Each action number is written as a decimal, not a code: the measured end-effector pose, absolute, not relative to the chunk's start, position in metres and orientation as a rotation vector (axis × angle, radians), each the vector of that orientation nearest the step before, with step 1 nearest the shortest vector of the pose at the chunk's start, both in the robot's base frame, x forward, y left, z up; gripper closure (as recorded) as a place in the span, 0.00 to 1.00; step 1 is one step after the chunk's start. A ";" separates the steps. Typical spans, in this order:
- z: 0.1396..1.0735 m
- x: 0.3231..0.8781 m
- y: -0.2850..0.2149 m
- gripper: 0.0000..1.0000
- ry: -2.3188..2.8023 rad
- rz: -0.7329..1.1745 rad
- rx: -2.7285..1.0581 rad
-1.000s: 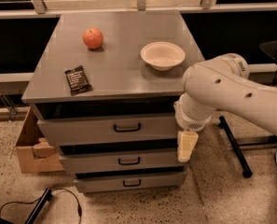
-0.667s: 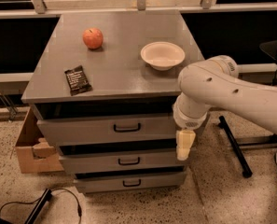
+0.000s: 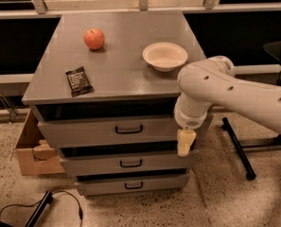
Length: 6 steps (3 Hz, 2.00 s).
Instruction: Open top drawer
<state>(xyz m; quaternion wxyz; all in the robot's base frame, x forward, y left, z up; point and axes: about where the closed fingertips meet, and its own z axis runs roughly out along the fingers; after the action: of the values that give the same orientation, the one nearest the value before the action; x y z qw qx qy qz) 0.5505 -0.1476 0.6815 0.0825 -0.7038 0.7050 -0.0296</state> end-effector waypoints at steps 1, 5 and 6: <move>0.679 0.543 -0.163 0.49 2.147 -0.083 -2.110; 0.684 0.540 -0.169 0.00 2.160 -0.085 -2.111; 0.682 0.529 -0.166 0.00 2.172 -0.052 -2.134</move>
Offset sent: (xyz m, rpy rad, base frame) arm -0.0224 -0.0456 0.0028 -0.0634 0.0599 -0.0522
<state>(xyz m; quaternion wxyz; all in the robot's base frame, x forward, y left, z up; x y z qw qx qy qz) 0.5292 -0.1659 0.6817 0.0482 -0.6999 0.7124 -0.0170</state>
